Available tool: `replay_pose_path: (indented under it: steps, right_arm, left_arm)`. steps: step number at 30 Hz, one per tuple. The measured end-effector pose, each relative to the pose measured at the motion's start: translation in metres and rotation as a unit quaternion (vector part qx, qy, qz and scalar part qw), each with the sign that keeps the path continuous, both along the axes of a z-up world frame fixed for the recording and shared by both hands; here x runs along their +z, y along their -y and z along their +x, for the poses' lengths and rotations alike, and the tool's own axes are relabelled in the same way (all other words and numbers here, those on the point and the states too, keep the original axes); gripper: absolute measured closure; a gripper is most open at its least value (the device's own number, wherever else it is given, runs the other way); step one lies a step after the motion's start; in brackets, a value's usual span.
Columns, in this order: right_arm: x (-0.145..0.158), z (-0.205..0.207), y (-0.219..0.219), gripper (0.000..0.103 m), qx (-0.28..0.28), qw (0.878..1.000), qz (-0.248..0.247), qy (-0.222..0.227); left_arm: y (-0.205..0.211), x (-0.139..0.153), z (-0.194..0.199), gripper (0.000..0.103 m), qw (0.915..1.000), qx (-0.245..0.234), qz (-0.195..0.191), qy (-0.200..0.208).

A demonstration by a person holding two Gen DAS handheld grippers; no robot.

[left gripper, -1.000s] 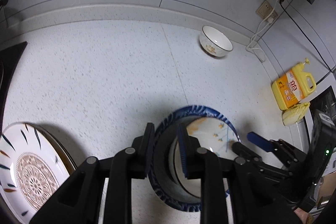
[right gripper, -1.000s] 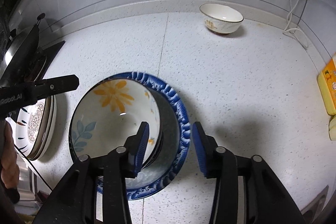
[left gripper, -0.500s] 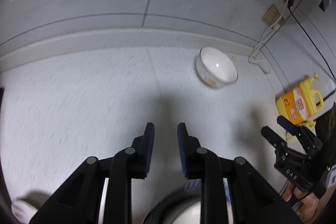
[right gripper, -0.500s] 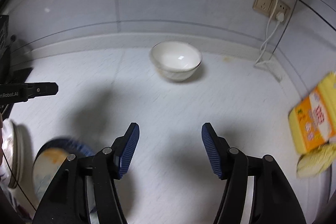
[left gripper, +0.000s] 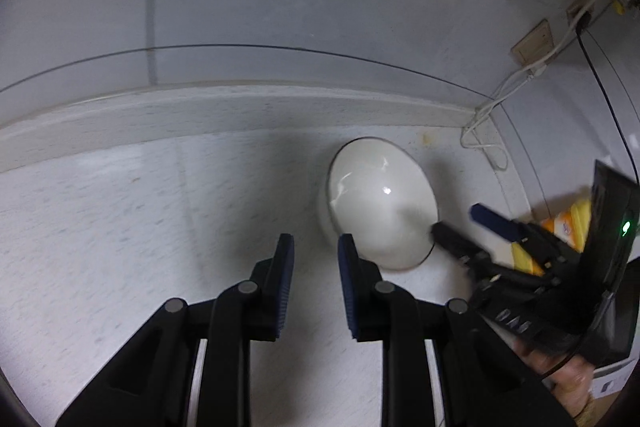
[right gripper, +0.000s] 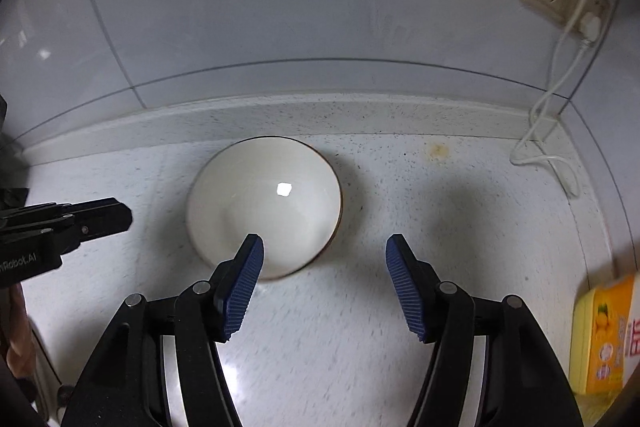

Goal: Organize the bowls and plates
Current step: 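Move both grippers to the plain white bowl and close on its rim, then lift the plain white bowl with both grippers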

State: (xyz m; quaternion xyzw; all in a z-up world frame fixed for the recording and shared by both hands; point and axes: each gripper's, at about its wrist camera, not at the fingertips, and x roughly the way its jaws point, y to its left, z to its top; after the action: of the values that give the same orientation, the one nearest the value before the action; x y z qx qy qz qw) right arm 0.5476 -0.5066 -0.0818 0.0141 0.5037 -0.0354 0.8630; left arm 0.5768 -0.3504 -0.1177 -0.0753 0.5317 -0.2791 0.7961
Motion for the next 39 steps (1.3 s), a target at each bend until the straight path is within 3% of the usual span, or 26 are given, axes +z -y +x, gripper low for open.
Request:
replay_pose_path:
  steps: [7,15,24,30,34,38,39]
  right_arm:
    - [-0.025,0.019,-0.005,0.044,0.018,1.000,-0.010,-0.024]
    - [-0.045,0.029,-0.006,0.045,0.033,0.999,-0.014,-0.039]
    - [-0.056,0.036,0.003,0.078,0.042,0.998,0.012,-0.047]
    - [-0.060,0.037,0.007,0.080,0.037,0.998,0.028,-0.052]
    - [-0.066,0.040,0.015,0.081,0.031,0.997,0.034,-0.055]
    - [-0.071,0.046,0.015,0.082,0.028,0.998,0.032,-0.056]
    - [-0.071,0.046,0.015,0.083,0.027,0.998,0.034,-0.055]
  left_arm:
    - [0.026,-0.010,0.012,0.081,0.9999,-0.014,0.009,0.004]
    - [0.033,-0.041,0.022,0.081,0.9993,-0.008,0.015,-0.035]
    - [0.041,-0.053,0.025,0.083,0.9990,-0.012,0.000,-0.044]
    - [0.038,-0.057,0.029,0.084,0.9984,-0.008,-0.020,-0.052]
    - [0.043,-0.057,0.030,0.084,0.9986,-0.009,-0.007,-0.051]
    - [0.051,-0.069,0.030,0.085,0.9965,-0.006,0.009,-0.083]
    - [0.052,-0.069,0.025,0.085,0.9974,-0.004,0.013,-0.071]
